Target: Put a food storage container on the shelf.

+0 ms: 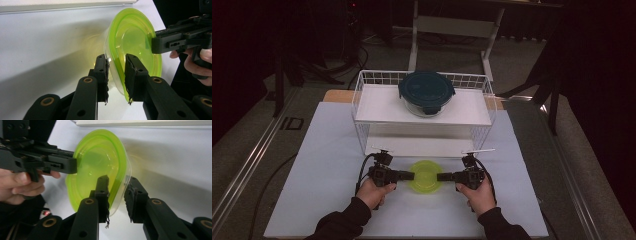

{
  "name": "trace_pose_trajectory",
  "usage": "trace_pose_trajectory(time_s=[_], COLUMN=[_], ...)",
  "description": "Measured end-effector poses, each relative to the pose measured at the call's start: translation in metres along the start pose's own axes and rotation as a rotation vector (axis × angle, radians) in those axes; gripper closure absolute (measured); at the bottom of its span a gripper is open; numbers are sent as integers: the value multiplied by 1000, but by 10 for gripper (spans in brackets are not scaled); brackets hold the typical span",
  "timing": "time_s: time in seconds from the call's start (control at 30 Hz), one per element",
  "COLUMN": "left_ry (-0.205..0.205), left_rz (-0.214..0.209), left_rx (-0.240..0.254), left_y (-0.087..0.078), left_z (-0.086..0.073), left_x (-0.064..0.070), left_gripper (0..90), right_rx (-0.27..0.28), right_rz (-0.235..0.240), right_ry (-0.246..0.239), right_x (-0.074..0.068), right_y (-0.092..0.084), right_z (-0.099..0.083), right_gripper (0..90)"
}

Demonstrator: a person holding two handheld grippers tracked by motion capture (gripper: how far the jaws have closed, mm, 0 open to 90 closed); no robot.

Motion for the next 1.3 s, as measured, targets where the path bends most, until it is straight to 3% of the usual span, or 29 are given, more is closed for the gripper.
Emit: trace_pose_trajectory(time_s=[0.17, 0.53, 0.9, 1.3], left_ry=[-4, 36, 57, 99], left_rz=[-2, 66, 57, 55], left_rx=[-18, -38, -7, 47], left_y=[1, -6, -21, -53], left_z=[-2, -9, -8, -4], left_x=[5, 10, 17, 43], left_gripper=[745, 798, 802, 803], right_rx=[3, 27, 47, 94], right_rz=[-20, -74, -75, -80], right_ry=[-4, -22, -45, -108], right_x=[-2, -11, -23, -53], right_y=[-1, -4, -8, -32], right_z=[-4, -8, -6, 1], right_gripper=[752, 806, 806, 806])
Point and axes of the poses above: each handheld gripper's, and its own axes: y roughly forward along the jaws, z roughly out of its top, x roughly to its right, the point moved 9 cm from there along y, roughly forward along the jaws, and after that the axes turned 15 degrees about -x, right-handed, at the moved point
